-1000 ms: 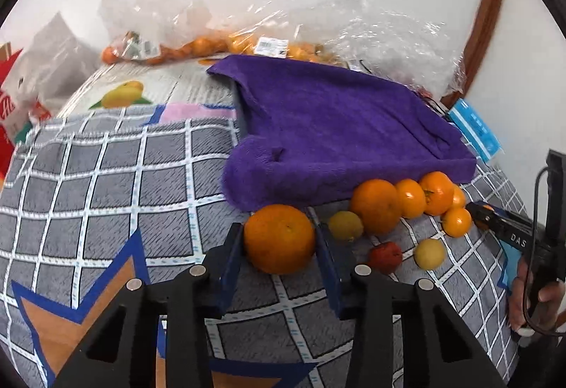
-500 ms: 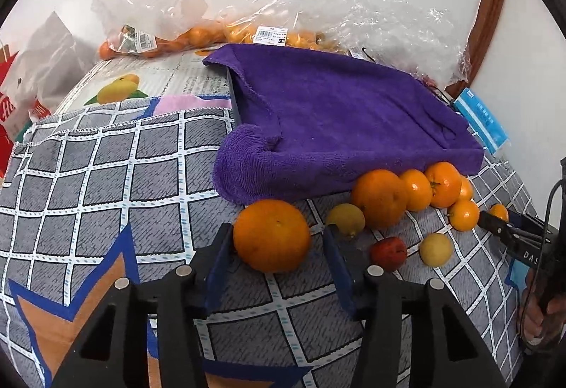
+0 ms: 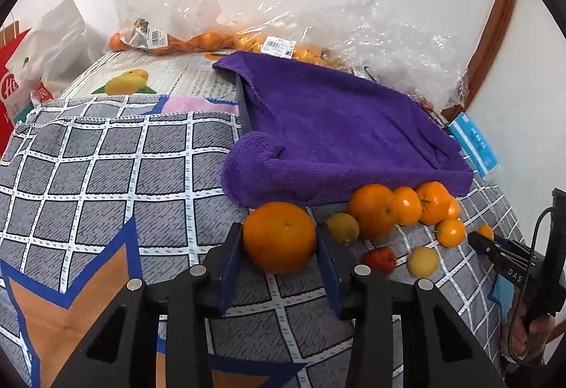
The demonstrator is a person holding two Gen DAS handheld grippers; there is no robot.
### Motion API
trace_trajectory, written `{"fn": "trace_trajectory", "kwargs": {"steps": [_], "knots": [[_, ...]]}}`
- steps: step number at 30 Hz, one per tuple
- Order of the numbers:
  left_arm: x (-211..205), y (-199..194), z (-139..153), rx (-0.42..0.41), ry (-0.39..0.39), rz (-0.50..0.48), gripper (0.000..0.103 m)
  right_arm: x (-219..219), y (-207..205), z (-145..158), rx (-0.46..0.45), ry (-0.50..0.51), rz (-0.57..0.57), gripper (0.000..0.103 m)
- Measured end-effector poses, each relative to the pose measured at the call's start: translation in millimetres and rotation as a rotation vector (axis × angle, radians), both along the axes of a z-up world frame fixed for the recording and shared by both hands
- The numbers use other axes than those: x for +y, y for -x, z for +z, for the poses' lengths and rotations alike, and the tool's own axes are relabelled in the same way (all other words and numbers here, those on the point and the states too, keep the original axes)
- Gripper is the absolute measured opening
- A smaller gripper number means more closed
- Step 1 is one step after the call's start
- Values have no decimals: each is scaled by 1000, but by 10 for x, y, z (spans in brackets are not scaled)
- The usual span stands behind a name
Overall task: Organize fruits
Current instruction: 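Lift the orange with the right gripper and carry it over the purple towel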
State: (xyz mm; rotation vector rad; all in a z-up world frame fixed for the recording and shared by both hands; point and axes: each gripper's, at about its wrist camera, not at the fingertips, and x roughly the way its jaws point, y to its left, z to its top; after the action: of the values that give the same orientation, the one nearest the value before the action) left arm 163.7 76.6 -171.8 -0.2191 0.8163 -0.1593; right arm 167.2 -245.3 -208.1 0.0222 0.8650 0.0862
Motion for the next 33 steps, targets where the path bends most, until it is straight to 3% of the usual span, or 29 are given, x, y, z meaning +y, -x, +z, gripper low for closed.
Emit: {"fn": "trace_trajectory", "kwargs": {"steps": [19, 27, 33], "knots": [[-65, 178, 174, -108, -29, 6, 38, -94, 129, 140, -65, -68, -53, 34], [-36, 209, 541, -127, 12, 15, 38, 91, 106, 552, -119, -69, -17, 34], [-47, 16, 912, -152, 31, 28, 38, 259, -83, 918, -170, -94, 21, 34]]}}
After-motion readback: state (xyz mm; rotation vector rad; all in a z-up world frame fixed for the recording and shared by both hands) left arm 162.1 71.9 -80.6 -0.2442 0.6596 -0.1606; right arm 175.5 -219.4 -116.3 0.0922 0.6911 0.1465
